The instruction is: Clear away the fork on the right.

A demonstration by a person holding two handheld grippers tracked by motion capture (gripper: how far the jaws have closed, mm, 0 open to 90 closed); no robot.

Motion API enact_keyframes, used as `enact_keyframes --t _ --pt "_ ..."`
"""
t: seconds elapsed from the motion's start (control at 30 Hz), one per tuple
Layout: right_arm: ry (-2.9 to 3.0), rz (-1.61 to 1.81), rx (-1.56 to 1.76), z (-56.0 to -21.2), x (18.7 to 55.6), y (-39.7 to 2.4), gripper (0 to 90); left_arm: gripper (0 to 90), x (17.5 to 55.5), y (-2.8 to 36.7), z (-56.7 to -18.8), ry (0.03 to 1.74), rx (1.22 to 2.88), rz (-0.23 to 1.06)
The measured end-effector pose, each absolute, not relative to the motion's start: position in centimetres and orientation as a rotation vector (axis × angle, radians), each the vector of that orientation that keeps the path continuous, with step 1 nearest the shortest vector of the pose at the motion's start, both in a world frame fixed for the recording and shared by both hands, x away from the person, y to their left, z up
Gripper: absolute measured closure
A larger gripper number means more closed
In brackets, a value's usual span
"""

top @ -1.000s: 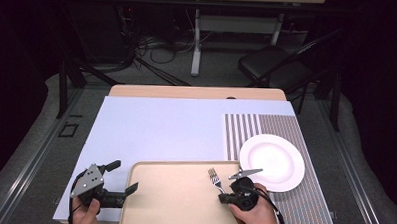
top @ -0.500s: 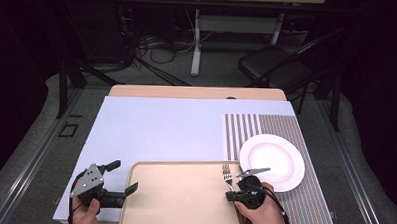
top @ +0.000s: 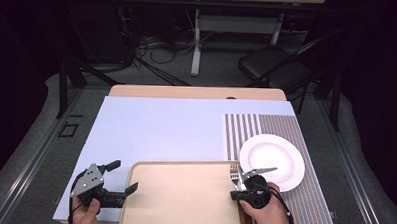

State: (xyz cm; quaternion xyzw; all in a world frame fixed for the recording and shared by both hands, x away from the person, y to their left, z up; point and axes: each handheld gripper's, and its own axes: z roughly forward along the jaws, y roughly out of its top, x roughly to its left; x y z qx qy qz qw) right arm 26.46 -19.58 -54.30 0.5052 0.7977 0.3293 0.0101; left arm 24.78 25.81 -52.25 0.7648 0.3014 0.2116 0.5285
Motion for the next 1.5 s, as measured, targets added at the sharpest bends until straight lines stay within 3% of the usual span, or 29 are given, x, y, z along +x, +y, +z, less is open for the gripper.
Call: enact_keyframes --t 0.53,0.83,1.1,1.27,1.5 --pt "2.495 1.018 1.570 -54.3 26.4 -19.6 89.9 6.7 24.8 25.8 -52.2 0.718 1.827 0.505" --pt "2.486 1.104 1.528 -53.3 25.8 -19.6 80.1 6.7 24.8 25.9 -52.2 0.718 1.833 0.504" --pt "2.457 1.143 1.385 -52.4 25.3 -19.4 61.7 6.7 24.7 25.8 -52.2 0.718 1.833 0.503" --pt "2.434 1.163 1.275 -52.2 25.2 -19.6 54.6 6.7 24.7 25.9 -52.2 0.721 1.831 0.504" --pt "2.436 1.198 1.196 -51.8 24.9 -19.8 53.5 6.7 24.8 25.9 -52.2 0.722 1.830 0.501"
